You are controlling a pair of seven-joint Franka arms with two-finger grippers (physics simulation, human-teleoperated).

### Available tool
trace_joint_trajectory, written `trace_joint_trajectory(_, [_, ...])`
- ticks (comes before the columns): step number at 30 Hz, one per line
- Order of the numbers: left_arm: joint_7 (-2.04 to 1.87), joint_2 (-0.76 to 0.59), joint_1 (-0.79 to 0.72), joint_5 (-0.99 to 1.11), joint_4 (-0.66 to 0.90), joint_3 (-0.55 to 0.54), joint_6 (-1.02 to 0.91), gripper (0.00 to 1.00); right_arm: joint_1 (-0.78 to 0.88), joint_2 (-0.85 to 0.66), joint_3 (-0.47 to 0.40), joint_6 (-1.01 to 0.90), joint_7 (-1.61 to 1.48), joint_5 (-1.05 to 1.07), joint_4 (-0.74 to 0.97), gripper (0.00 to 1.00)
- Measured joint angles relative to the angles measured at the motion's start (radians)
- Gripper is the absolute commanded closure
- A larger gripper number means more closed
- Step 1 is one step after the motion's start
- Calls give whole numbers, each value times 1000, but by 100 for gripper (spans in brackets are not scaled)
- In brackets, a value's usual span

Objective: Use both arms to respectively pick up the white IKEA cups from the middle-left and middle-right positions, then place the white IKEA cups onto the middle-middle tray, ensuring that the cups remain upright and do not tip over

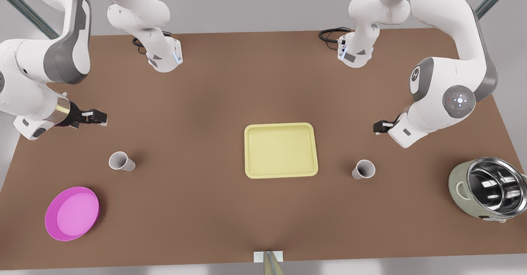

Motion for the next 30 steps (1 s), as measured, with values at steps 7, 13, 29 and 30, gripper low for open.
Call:
trace_joint_trajectory(7, [-21,258,56,-38,-9,32,212,0,-86,309,-6,109,-18,-6,26,0])
trace_joint_trajectory(13, [-18,295,78,-50,-152,34,460,0,-156,362,-4,247,-41,6,-69,0])
trace_joint_trajectory(29, [-12,363,76,-158,-248,-1,710,62,-204,421,-3,523,-96,57,-211,0])
trace_joint_trajectory(30, [-12,363,76,-172,-248,-4,714,67,-204,418,-3,538,-98,58,-226,0])
